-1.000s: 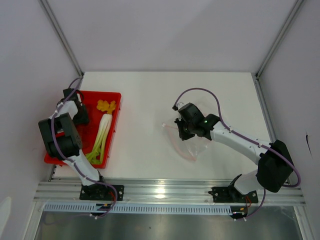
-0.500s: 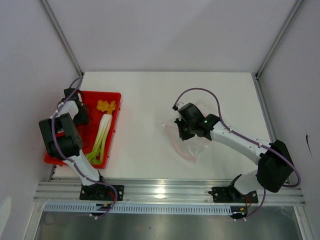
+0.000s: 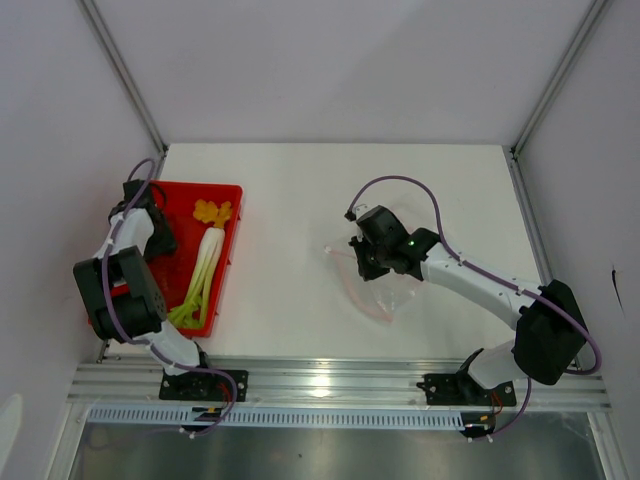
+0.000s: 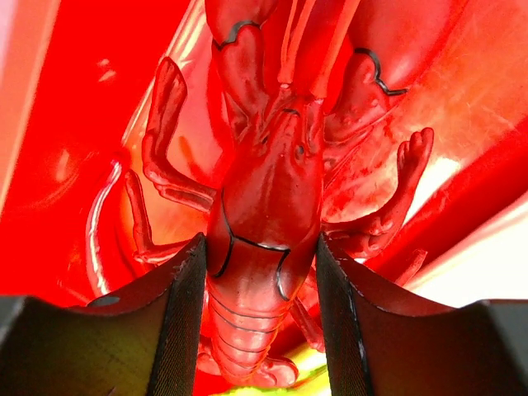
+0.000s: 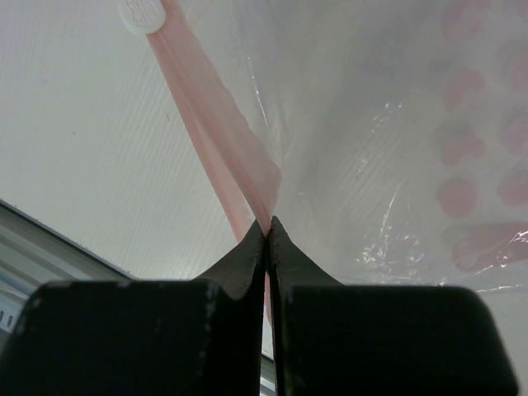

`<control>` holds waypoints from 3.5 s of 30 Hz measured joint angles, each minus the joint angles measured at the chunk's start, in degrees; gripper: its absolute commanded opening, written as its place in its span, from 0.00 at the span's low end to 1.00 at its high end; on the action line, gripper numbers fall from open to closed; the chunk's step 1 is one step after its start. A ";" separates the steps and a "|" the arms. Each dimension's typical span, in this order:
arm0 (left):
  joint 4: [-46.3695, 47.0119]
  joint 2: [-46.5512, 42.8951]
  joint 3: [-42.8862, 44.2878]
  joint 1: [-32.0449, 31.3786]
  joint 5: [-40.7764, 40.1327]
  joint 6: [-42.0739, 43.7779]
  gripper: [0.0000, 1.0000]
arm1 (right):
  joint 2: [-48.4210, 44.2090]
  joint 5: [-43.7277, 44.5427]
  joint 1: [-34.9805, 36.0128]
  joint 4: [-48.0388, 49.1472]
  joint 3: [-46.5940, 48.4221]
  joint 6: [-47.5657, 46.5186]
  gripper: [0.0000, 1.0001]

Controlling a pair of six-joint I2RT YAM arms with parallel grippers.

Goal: Place the food in the zip-top bag and seal the zipper
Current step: Pick up the fake lobster from the bin, then place the fake lobster in the zipper food storage bag.

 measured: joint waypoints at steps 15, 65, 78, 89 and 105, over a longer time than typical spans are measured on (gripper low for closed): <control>-6.80 -12.28 0.72 -2.86 -0.85 -5.66 0.00 | 0.20 0.04 -0.04 -0.11 0.07 0.04 0.00; -5.03 -44.48 -11.32 -48.74 41.99 -25.70 0.01 | 3.30 10.16 -7.15 -0.83 6.05 -0.44 0.00; 13.77 -48.00 -23.06 -48.89 57.86 -48.09 0.01 | -7.80 12.09 -7.91 11.26 -4.15 -3.10 0.00; 24.68 -45.07 -26.84 -48.92 64.57 -59.12 0.00 | -12.09 8.57 -9.14 15.89 -6.19 -4.11 0.00; 36.81 -39.17 -33.33 -48.96 67.34 -70.90 0.01 | -18.10 4.33 -9.20 19.71 -11.02 -3.80 0.00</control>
